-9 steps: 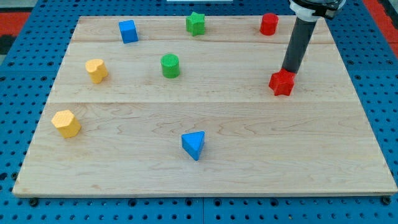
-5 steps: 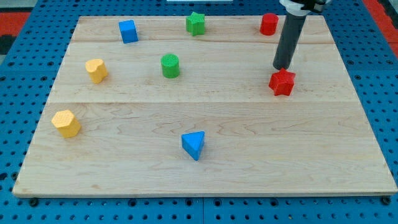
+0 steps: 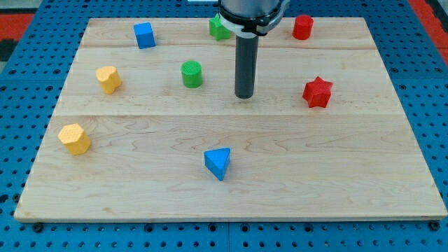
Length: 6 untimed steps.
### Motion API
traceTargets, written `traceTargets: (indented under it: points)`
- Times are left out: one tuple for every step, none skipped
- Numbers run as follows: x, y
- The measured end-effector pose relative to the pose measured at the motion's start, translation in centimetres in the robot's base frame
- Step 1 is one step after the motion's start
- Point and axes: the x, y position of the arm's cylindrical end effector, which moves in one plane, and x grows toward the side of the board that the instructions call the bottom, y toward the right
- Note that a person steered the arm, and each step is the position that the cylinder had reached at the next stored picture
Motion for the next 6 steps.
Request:
traceTargets:
  points:
    - [0.0, 0.0]
    - [0.0, 0.7]
    - [0.0, 0.8]
    - [1.0, 1.1]
    - [5.0, 3.2]
    - [9.5, 7.6]
